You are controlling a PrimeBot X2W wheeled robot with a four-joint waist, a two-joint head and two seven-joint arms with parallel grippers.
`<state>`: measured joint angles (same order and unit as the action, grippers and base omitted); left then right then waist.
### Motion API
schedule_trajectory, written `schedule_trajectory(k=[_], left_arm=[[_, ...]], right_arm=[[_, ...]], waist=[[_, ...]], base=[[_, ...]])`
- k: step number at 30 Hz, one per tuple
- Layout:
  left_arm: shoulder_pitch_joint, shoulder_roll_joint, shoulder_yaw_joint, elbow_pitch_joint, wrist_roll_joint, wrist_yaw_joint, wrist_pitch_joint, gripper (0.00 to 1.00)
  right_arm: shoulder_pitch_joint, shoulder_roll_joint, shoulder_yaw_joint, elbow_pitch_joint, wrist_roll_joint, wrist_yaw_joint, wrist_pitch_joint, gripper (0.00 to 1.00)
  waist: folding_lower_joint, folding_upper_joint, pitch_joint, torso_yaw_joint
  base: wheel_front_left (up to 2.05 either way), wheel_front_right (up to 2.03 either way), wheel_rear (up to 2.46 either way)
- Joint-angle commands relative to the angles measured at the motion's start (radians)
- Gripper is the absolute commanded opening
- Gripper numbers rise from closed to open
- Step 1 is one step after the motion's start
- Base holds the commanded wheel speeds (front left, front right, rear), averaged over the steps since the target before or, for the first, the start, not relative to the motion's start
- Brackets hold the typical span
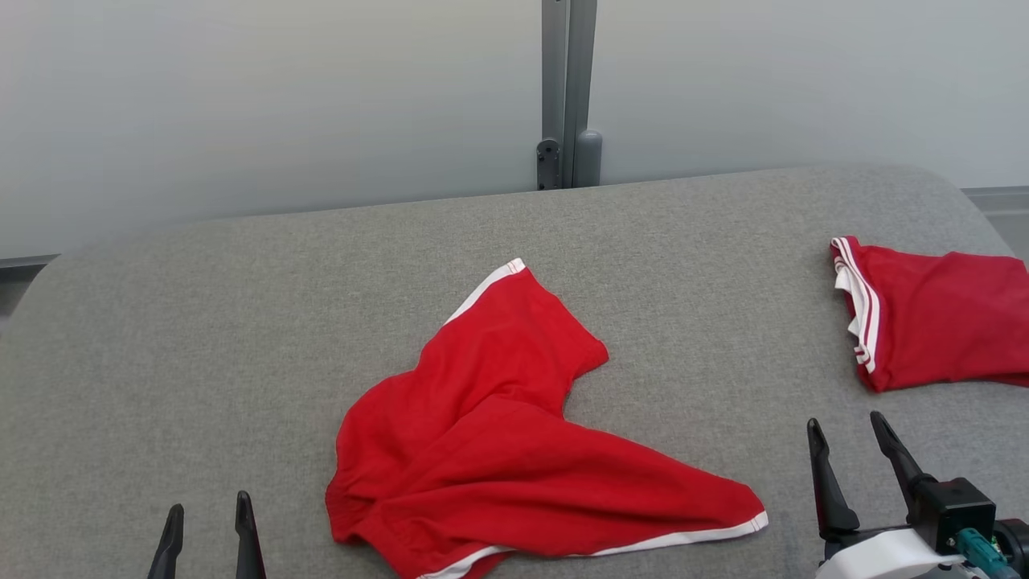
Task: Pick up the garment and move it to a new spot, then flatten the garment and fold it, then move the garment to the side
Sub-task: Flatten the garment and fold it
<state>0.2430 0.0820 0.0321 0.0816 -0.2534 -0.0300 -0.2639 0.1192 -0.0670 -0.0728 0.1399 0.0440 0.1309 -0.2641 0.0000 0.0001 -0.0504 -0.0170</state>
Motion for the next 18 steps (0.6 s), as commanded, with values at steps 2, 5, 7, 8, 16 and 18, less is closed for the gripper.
schedule_trajectory(k=[2,5,7,8,16,18], left_arm=[[0.008,-0.014,0.027,0.004,0.021,-0.024,0.0,1.0],[-0.001,-0.024,0.045,0.001,0.04,-0.049,0.0,1.0],[-0.008,-0.026,0.052,0.0,0.047,-0.061,0.0,1.0],[-0.011,-0.028,0.054,-0.002,0.05,-0.067,0.0,1.0],[-0.019,-0.031,0.06,0.0,0.052,-0.087,0.0,1.0],[-0.018,-0.031,0.056,-0.001,0.05,-0.091,0.0,1.0]], right_arm=[[0.016,0.005,0.003,0.006,-0.006,0.0,0.0,1.0],[0.017,0.007,0.004,0.01,-0.006,0.0,0.0,1.0],[0.016,0.008,0.004,0.012,-0.005,0.0,0.0,1.0],[0.017,0.008,0.004,0.012,-0.005,0.0,0.0,1.0],[0.012,0.011,0.006,0.015,-0.003,0.0,0.0,1.0],[0.009,0.011,0.01,0.016,-0.001,0.0,0.0,1.0]], waist=[[0.0,-0.0001,0.0,-0.003],[0.0,-0.0001,0.001,-0.003],[0.0,-0.0001,0.002,-0.003],[0.0,-0.0001,0.002,-0.002],[0.0,-0.0001,0.005,-0.007],[0.0,-0.0001,0.007,-0.01]], base=[[0.0,0.0,0.0],[0.0,0.0,0.0],[0.0,0.0,0.0],[0.0,0.0,0.0],[0.0,0.0,0.0],[0.0,0.0,0.0]])
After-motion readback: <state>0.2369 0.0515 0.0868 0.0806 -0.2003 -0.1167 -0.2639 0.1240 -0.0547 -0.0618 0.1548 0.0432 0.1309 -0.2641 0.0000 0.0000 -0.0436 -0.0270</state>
